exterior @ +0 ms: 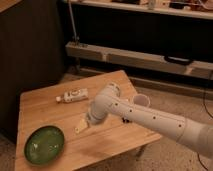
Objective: Push the eraser across the table
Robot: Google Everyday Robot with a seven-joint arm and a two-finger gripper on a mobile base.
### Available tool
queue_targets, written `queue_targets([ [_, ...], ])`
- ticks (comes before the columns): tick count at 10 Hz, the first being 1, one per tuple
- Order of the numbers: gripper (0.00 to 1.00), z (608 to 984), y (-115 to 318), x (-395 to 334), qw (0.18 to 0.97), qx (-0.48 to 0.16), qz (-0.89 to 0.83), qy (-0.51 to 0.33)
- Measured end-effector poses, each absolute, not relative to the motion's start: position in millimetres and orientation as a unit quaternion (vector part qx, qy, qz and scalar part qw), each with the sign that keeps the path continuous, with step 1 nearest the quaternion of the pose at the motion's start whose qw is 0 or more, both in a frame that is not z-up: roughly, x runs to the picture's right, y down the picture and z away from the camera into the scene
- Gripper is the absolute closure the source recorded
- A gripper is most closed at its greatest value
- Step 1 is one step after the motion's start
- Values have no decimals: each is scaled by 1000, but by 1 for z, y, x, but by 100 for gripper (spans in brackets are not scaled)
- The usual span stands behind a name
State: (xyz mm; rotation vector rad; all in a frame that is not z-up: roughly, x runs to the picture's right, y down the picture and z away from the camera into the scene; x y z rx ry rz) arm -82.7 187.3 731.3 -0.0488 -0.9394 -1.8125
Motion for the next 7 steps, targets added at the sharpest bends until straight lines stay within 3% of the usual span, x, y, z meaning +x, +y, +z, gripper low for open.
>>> queue_targets([
  [4,20,729,178,-78,524,-26,-766,-372],
  [7,20,711,128,-27,566,-45,-760,-317],
])
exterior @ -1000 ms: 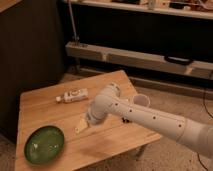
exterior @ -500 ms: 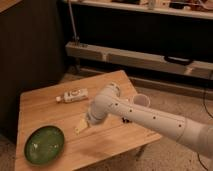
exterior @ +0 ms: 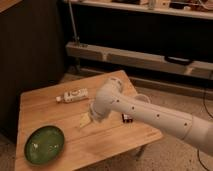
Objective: Push the eraser across the table
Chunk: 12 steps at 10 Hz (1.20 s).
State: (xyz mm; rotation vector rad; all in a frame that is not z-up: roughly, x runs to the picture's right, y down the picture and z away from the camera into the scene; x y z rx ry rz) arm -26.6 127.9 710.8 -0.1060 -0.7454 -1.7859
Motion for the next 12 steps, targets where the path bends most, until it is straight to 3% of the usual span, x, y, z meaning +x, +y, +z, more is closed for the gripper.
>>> queue_targets([
  [3,20,686,131,50,634,-61,-716,-286],
  [9,20,660,222,184,771,-81,-588,-232],
  [12,20,657,240,201,790,-83,-565,-223],
])
